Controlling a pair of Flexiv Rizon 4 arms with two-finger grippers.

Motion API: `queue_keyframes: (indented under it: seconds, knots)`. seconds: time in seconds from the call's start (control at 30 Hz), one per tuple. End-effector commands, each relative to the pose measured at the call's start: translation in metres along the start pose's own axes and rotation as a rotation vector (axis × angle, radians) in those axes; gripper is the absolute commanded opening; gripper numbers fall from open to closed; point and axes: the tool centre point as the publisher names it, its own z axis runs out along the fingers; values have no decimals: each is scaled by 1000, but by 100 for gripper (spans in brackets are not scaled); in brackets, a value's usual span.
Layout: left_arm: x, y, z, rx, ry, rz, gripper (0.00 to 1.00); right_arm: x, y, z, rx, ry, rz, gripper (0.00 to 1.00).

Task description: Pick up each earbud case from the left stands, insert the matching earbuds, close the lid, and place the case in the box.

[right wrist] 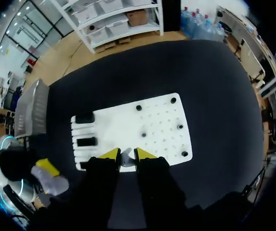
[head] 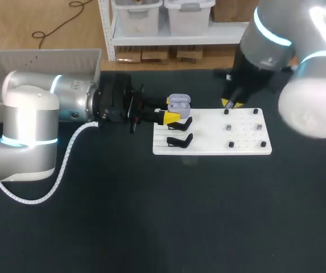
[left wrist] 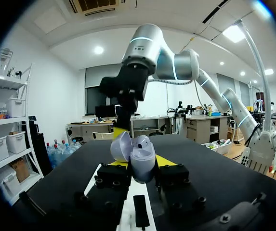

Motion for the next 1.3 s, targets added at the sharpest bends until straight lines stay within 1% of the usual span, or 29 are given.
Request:
queue_keyframes:
  seconds: [0.03, 0.1, 0.17, 0.23, 0.33, 0.47, 0.57, 0.63, 0.7, 0.87, 1.03, 1.1, 1.17, 1.3]
  knots:
    - [0, -1, 0, -5, 0, 2, 0, 5, 5, -59, -50, 53, -64, 0]
    - [0, -1, 0, -5, 0, 2, 0, 4, 13, -72, -92, 80, -109, 0]
    - [0, -1, 0, -5, 0, 2, 0, 3, 21, -81, -112, 113, -150, 0]
    - [0, -1, 0, -5, 0, 2, 0, 5, 30, -88, -114, 119, -179, 0]
    - [0, -1, 0, -5, 0, 2, 0, 12, 52, -97, -131, 163, -255, 0]
    - [0, -1, 0, -5, 0, 2, 0, 23, 81, -103, -132, 243, -355, 0]
    - [0, -1, 0, -5, 0, 2, 0, 32, 99, -103, -137, 283, -401, 0]
    - [0, -1, 0, -5, 0, 2, 0, 35, 106, -100, -147, 300, -405, 0]
    - [0, -1, 0, -5, 0, 2, 0, 38, 112, -97, -160, 320, -410, 0]
    - [0, -1, 0, -5, 0, 2, 0, 43, 122, -86, -151, 333, -400, 0]
    - [0, -1, 0, -5, 0, 2, 0, 49, 121, -76, -130, 315, -391, 0]
    - [0, -1, 0, -5, 0, 2, 0, 52, 120, -72, -94, 309, -395, 0]
    - [0, -1, 0, -5, 0, 2, 0, 57, 122, -70, -92, 306, -410, 0]
    - [0, -1, 0, -5, 0, 2, 0, 64, 126, -65, -51, 276, -432, 0]
